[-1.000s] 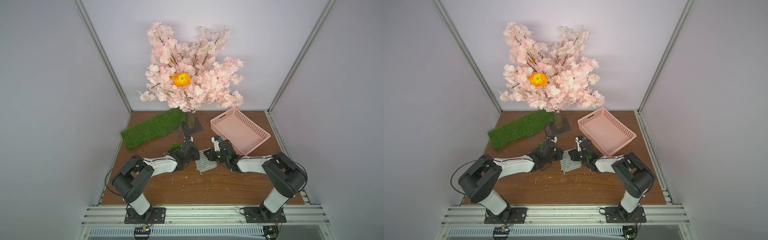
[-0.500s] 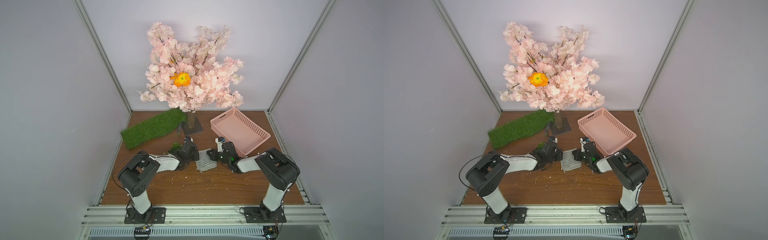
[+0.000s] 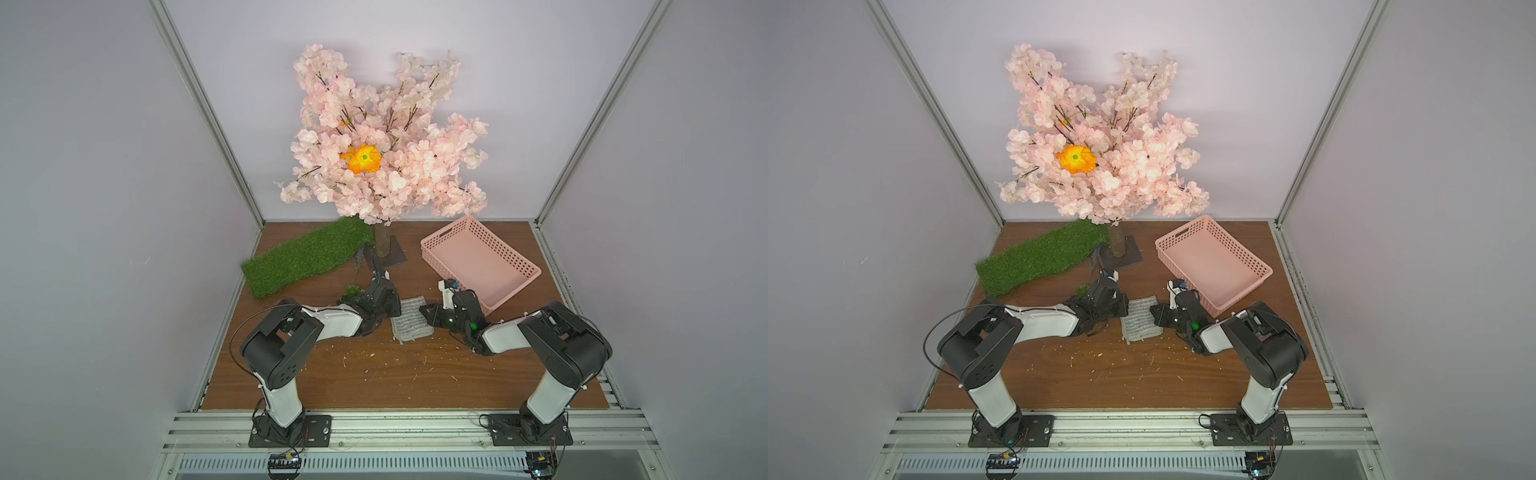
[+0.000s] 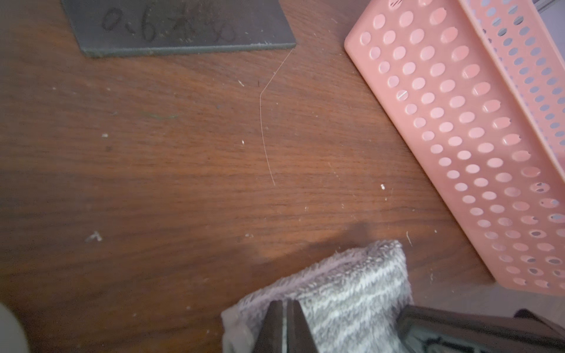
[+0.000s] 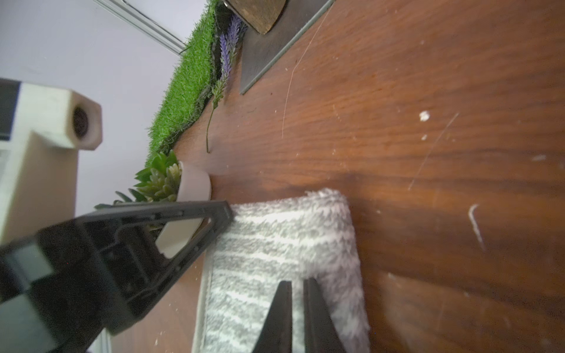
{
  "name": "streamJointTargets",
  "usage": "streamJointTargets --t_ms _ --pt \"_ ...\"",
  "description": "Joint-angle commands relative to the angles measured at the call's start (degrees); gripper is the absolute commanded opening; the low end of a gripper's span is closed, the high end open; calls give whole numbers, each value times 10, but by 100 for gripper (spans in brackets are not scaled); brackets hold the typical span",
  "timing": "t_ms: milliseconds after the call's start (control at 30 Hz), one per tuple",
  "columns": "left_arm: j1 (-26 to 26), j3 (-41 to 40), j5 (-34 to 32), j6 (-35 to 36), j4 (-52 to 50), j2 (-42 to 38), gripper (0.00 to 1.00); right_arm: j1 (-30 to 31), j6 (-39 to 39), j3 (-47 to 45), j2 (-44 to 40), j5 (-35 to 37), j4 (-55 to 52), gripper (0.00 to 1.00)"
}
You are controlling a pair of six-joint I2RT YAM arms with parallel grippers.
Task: Fold the square dishcloth
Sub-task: Smooth out the cleaning item at the center of the board.
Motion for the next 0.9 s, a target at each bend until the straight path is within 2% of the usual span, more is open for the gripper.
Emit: streamJointTargets --t_ms 0,267,633,867 --pt "6 14 -16 17 -4 7 9 1 30 -31 -21 -37 32 12" --pt "8 19 -21 18 -8 18 9 18 65 -66 -9 -67 84 12" --pt "10 29 -25 21 -11 45 9 24 58 -72 -7 -74 90 14" --pt "10 39 -24 23 -10 58 8 27 72 -90 30 -80 128 14"
